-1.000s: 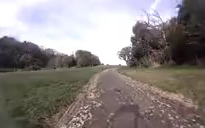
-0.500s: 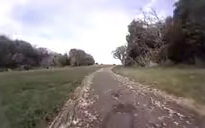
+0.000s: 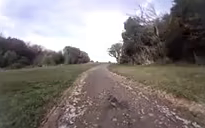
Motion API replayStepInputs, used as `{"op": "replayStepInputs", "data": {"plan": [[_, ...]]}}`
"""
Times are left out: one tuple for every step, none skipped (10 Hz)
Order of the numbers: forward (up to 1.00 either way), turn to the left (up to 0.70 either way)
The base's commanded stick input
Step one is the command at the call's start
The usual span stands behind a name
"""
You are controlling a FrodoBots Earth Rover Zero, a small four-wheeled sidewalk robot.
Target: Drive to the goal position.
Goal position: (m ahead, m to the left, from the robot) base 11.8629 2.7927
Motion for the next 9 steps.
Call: {"op": "replayStepInputs", "data": {"plan": [[0.85, 0.0], [0.85, 0.0], [0.85, 0.0], [0.85, 0.0], [0.85, 0.0], [0.85, 0.0], [0.85, 0.0], [0.85, 0.0], [0.85, 0.0]]}}
